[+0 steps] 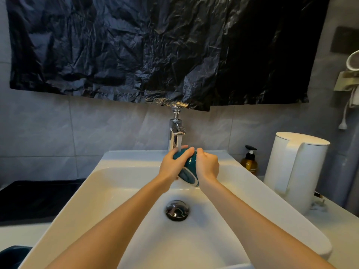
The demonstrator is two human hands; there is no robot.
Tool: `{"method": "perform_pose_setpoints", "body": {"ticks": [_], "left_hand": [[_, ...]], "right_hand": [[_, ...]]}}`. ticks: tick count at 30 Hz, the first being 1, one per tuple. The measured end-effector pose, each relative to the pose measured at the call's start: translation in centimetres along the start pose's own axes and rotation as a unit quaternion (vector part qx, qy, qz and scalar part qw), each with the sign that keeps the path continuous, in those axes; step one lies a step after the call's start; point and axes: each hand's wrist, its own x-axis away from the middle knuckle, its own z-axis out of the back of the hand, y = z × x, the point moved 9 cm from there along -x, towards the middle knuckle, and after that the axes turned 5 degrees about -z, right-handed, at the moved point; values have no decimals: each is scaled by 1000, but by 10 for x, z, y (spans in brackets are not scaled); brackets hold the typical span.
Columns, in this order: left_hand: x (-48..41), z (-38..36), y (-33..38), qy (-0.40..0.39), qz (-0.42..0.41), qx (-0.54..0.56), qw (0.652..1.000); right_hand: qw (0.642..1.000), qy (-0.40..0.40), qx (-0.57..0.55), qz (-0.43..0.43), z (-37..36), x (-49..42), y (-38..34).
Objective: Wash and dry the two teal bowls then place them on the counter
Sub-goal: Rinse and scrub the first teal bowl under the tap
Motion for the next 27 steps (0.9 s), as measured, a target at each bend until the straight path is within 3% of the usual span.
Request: {"method": "perform_pose_setpoints", "body": {"ticks": [3, 6, 8, 12, 14, 19, 24, 27], "left_hand": [[-5, 6, 6, 7, -1, -43, 999], [0, 5, 14, 0, -93, -146, 985], [3, -4, 16, -24, -143, -152, 978], [-10, 3, 1, -6, 1, -46, 999], [-11, 6, -1, 2, 17, -42, 999], [0, -4, 15, -28, -115, -127, 985], [-3, 12, -6, 45, 40, -6, 998], [9, 8, -25, 41, 153, 147, 976]], "right_hand": [[999, -27, 26, 27, -7, 4, -3], [1000, -15, 11, -8, -7, -2, 1], [1000, -7, 14, -16, -2, -5, 1], [999, -49, 19, 3, -11, -4, 2], [998, -60, 0, -22, -16, -5, 6], [997, -40, -23, -68, -9, -10, 12], [993, -89, -52, -55, -20, -4, 8], [991, -89, -82, -64, -20, -1, 5]]}}
